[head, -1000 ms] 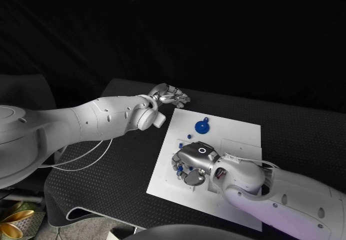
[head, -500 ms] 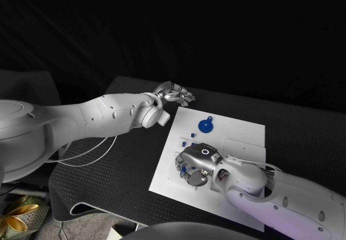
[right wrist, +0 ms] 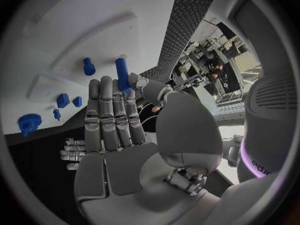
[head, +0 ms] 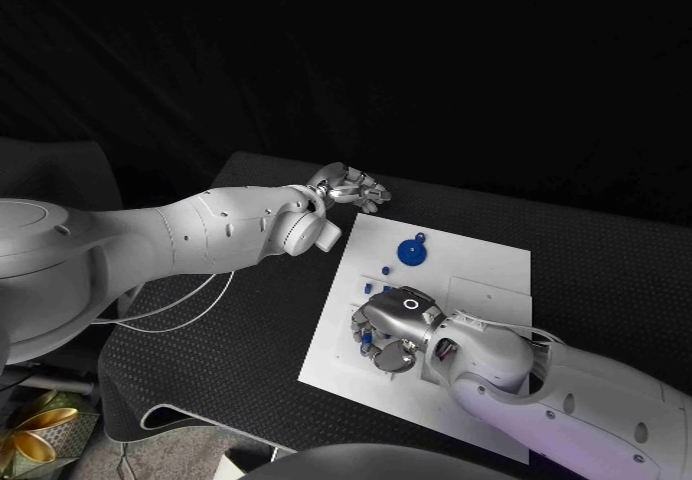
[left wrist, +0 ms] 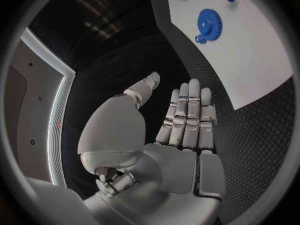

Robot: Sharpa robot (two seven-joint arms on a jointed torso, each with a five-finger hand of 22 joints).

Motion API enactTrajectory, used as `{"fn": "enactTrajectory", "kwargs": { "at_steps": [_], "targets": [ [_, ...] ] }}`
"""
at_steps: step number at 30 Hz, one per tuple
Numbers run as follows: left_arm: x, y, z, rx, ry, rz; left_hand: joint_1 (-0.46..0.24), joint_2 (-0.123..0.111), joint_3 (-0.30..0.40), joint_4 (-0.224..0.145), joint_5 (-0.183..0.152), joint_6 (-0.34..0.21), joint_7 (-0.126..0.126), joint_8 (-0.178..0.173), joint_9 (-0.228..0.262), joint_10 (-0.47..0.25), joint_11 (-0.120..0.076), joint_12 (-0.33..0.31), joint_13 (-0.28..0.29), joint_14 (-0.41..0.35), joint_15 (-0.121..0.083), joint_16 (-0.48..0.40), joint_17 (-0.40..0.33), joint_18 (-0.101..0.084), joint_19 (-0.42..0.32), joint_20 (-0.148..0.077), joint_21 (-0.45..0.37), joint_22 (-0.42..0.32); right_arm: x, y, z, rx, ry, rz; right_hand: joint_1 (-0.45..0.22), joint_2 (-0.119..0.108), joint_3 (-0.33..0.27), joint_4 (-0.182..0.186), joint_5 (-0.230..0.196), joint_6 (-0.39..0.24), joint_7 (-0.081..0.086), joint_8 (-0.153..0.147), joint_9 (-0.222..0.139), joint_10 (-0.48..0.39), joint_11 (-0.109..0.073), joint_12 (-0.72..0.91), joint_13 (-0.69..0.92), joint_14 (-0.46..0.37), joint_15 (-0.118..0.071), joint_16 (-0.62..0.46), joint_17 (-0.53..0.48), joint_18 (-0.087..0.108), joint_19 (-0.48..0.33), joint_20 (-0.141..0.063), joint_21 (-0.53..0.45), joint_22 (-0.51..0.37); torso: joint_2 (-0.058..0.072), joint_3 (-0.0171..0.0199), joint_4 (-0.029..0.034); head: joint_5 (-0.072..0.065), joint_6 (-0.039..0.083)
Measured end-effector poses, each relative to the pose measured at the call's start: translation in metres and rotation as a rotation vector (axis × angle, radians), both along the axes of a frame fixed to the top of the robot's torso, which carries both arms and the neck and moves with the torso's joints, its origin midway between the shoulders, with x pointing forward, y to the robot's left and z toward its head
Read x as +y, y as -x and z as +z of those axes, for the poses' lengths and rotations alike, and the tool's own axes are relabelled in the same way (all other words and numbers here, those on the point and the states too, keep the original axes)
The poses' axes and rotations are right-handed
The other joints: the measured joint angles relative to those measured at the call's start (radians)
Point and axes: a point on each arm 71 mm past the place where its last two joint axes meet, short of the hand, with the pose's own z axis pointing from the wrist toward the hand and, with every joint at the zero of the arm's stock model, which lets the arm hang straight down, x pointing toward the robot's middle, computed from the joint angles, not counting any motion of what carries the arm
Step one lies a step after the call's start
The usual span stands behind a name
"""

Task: Assemble the parts on the task board

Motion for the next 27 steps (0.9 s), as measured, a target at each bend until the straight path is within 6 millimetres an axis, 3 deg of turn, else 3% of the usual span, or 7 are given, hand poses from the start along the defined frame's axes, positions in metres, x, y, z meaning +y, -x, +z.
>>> {"fn": "enactTrajectory", "kwargs": {
  "at_steps": [18,27],
  "targets": [
    [0.0005,-0.0001,-0.0002,0.001,0.0,0.001,0.0,0.0,0.0,0.0,0.0,0.0,0.0,0.0,0.0,0.0,0.0,0.0,-0.001,0.0,0.0,0.0,0.002,0.0,0.0,0.0,-0.004,0.001,-0.0023,0.001,-0.0004,0.002,-0.002,0.003,-0.001,0.001,-0.001,-0.005,-0.003,0.0,0.0,0.0,0.002,0.0,0.0,0.005,0.001,0.0,0.0,0.0,0.002,0.0,0.0,0.0,0.0,0.0,0.0,-0.0004,0.0012,0.0,-0.003],
    [0.0033,-0.0009,-0.0003,0.001,-0.003,0.007,0.0,0.0,0.0,0.0,0.0,0.0,0.0,0.0,0.0,0.0,0.0,0.0,-0.002,0.0,0.0,-0.004,0.002,0.0,0.0,0.0,-0.004,0.001,-0.0046,0.0012,-0.0007,0.002,-0.004,-0.001,-0.001,0.001,-0.002,-0.006,-0.004,0.0,0.0,0.0,0.002,0.002,0.002,0.005,0.001,-0.001,0.002,0.0,0.002,0.0,0.0,0.0,0.0,0.0,0.0,-0.0005,0.0007,-0.003,0.003]
  ]
}}
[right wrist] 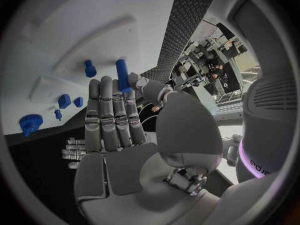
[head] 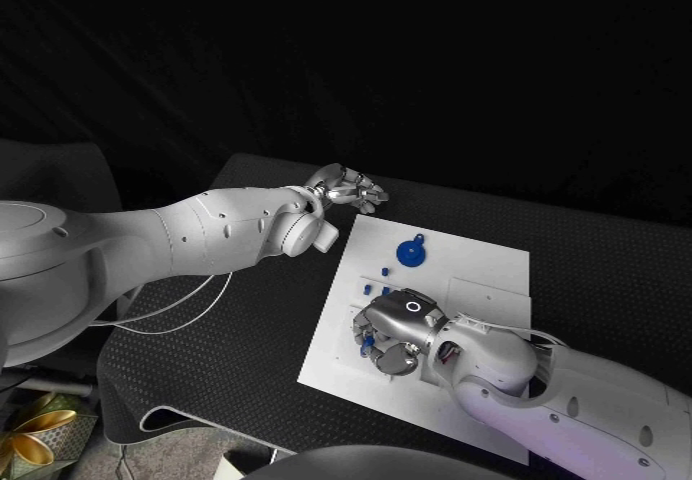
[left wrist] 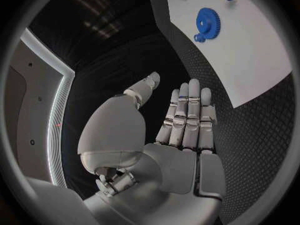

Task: Assemble the parts on the task board

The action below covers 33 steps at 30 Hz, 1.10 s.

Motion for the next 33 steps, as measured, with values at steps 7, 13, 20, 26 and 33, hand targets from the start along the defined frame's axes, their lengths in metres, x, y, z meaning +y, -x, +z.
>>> {"fn": "enactTrajectory", "kwargs": {
  "at_steps": [7,13,20,26,33],
  "targets": [
    [0.0017,-0.0004,0.0,0.0,-0.002,0.004,0.0,0.0,0.0,0.0,0.0,0.0,0.0,0.0,0.0,0.0,0.0,0.0,0.0,0.0,0.0,0.0,0.001,0.0,0.0,0.0,0.0,0.0,0.0,0.0003,-0.0001,0.0,-0.002,0.0,0.0,0.0,0.0,0.0,0.0,0.0,0.0,0.0,0.001,0.0,0.0,0.0,0.0,0.0,0.0,0.0,0.0,0.0,0.0,0.0,0.0,0.0,0.0,0.0001,0.0,0.002,0.001],
    [0.0019,-0.0003,-0.0001,0.001,-0.002,0.004,0.0,0.0,0.0,0.0,0.0,0.0,0.0,0.0,0.0,0.0,0.0,0.0,0.0,0.0,0.0,0.0,0.001,0.0,0.0,0.0,0.0,0.001,0.0001,0.0005,0.0001,0.0,-0.003,0.0,0.0,0.0,0.0,0.0,0.0,0.0,0.0,0.0,0.001,0.0,0.0,-0.004,0.0,0.0,0.0,0.0,0.001,0.0,-0.001,0.001,0.0,0.0,0.0,0.0001,-0.0004,0.002,0.002],
    [0.0024,-0.0002,-0.0002,0.002,-0.002,0.004,0.0,0.0,0.0,0.0,0.0,0.0,0.0,0.0,0.0,0.0,0.0,0.0,-0.001,0.0,0.0,0.0,0.002,0.0,0.0,0.0,0.0,0.001,-0.0024,0.0016,-0.0022,0.005,0.003,-0.002,0.0,0.0,0.0,0.0,0.002,0.0,0.0,0.0,0.002,0.0,0.0,-0.006,0.0,0.005,-0.002,0.0,0.001,0.0,-0.001,0.001,0.0,0.0,0.001,0.0001,-0.0003,0.001,0.002],
    [0.0029,-0.0002,-0.0002,0.002,-0.002,0.005,0.0,0.0,0.0,0.0,0.0,0.0,0.0,0.0,0.0,0.0,0.0,0.0,-0.001,0.0,0.0,0.0,0.003,0.0,0.0,0.0,0.0,0.001,-0.0019,0.0024,-0.0018,0.006,0.002,-0.001,0.0,0.0,-0.001,-0.001,0.005,0.0,0.0,0.0,0.003,0.0,0.0,-0.002,0.0,0.005,-0.002,0.0,0.001,0.0,-0.001,0.001,0.0,0.0,0.001,0.0001,-0.0007,0.0,0.001],
    [0.0028,-0.0002,-0.0002,0.003,-0.002,0.004,0.0,0.0,0.0,0.0,0.0,0.0,0.0,0.0,-0.001,0.0,0.0,0.0,-0.001,0.003,0.003,0.0,0.003,0.0,0.0,0.0,0.0,0.001,-0.0016,0.0027,-0.0015,0.006,0.001,0.001,0.0,0.0,0.001,-0.004,0.005,0.0,0.0,0.0,0.003,0.0,0.0,-0.002,0.0,0.005,-0.002,0.0,0.001,0.0,-0.001,0.001,0.0,0.0,0.001,0.0002,-0.0007,-0.001,0.002]
  ]
}}
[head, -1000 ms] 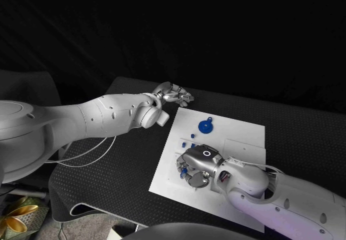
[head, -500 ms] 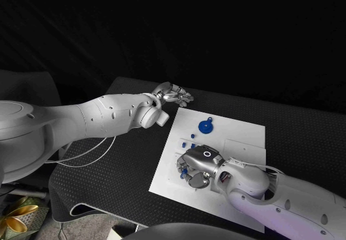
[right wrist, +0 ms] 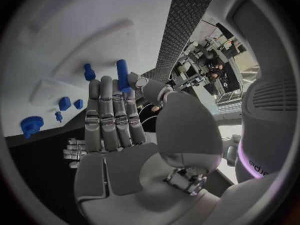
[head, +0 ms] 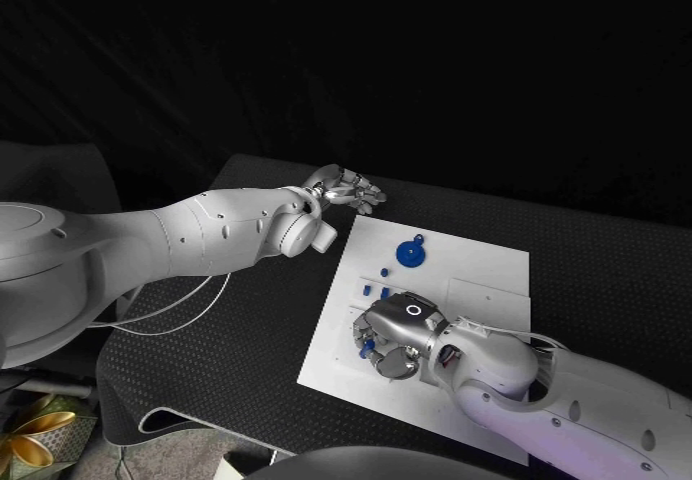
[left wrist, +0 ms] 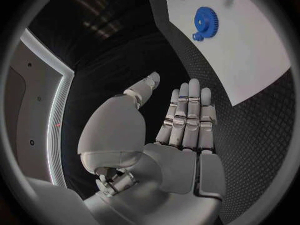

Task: Assemble the parts on the task board

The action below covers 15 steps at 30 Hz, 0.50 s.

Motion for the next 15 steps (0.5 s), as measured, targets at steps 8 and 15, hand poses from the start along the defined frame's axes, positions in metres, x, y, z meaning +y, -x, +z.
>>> {"fn": "enactTrajectory", "kwargs": {
  "at_steps": [8,15],
  "targets": [
    [0.0,0.0001,0.0,0.001,0.0,0.0,0.0,0.0,0.0,0.0,0.0,0.0,0.0,0.0,0.0,0.0,0.0,0.0,-0.001,0.0,0.0,-0.004,0.001,0.0,0.0,0.0,0.0,0.001,0.002,-0.0014,-0.0011,0.0,0.008,-0.001,-0.004,0.004,0.0,0.0,0.0,0.0,0.0,0.0,0.001,0.0,0.0,0.0,0.0,0.0,0.0,0.0,0.001,0.0,0.0,0.0,0.0,0.0,0.0,0.0001,0.0006,-0.001,0.0],
    [-0.0007,0.0003,0.0,0.002,0.001,-0.002,0.0,0.0,0.0,0.0,0.0,0.0,0.0,0.0,0.0,0.0,0.0,0.0,-0.001,0.0,0.0,-0.004,0.001,0.0,0.0,0.0,0.0,0.001,0.0068,-0.0009,-0.0015,-0.012,0.03,0.008,-0.004,0.004,-0.001,-0.001,0.0,0.0,0.0,0.0,0.002,0.0,0.0,0.0,0.0,0.0,0.0,0.0,0.004,0.0,0.0,0.0,0.0,0.004,0.0,-0.0002,0.0004,-0.003,-0.001]
  ]
}}
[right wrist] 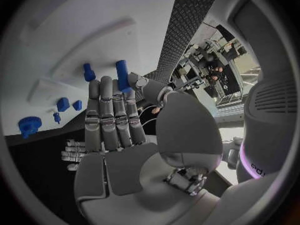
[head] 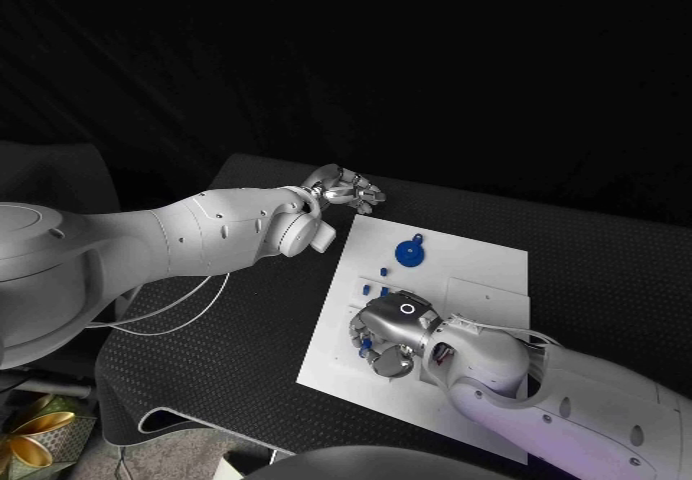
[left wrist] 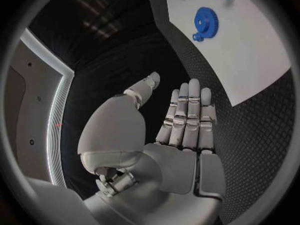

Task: Assemble the parts on the task board

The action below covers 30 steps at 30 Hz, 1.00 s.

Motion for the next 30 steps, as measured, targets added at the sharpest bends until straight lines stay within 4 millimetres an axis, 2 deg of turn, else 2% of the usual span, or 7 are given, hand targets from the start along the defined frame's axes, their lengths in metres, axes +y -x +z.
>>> {"fn": "enactTrajectory", "kwargs": {
  "at_steps": [8,27,30],
  "targets": [
    [-0.0023,0.0007,0.0001,0.001,0.002,-0.006,0.0,0.0,0.0,0.0,0.0,0.0,0.0,0.0,0.0,0.0,0.0,0.0,0.0,0.0,0.0,0.0,0.001,0.0,0.0,0.0,-0.004,0.0,0.0042,0.0016,-0.0005,-0.023,0.029,0.013,0.0,0.0,0.0,0.0,0.0,0.0,0.0,0.0,0.001,-0.002,-0.001,0.0,0.0,0.0,0.0,0.0,0.0,0.001,0.0,0.0,0.002,0.001,0.0,-0.0012,0.0009,-0.003,-0.002],
    [-0.0024,0.0011,0.0001,0.002,0.003,-0.006,0.0,0.0,0.0,0.0,0.0,0.0,0.0,0.0,0.0,0.0,0.0,0.0,-0.001,0.0,0.0,0.0,0.003,0.0,0.0,0.0,-0.004,0.0,0.009,0.0039,-0.0033,-0.028,0.049,0.023,-0.002,-0.002,0.014,-0.012,-0.001,0.0,0.0,0.0,0.004,-0.002,-0.002,-0.006,0.052,-0.002,0.002,-0.008,0.0,0.001,-0.003,0.003,0.001,-0.003,-0.001,-0.0005,0.0008,-0.004,-0.006],
    [-0.0018,0.0012,0.0001,0.002,0.002,-0.006,0.0,0.0,-0.002,0.002,0.0,0.0,0.0,0.0,0.0,0.0,0.0,0.0,-0.001,0.0,0.0,-0.004,0.003,0.0,0.0,0.0,-0.004,0.0,0.008,0.0031,-0.0039,-0.025,0.047,0.018,-0.024,-0.033,0.044,-0.005,-0.001,-0.013,0.013,-0.016,0.004,-0.002,-0.002,-0.017,0.064,-0.02,0.013,-0.026,-0.003,0.012,-0.027,0.013,-0.012,-0.003,-0.001,-0.0005,0.0003,-0.004,-0.006]
  ]
}}
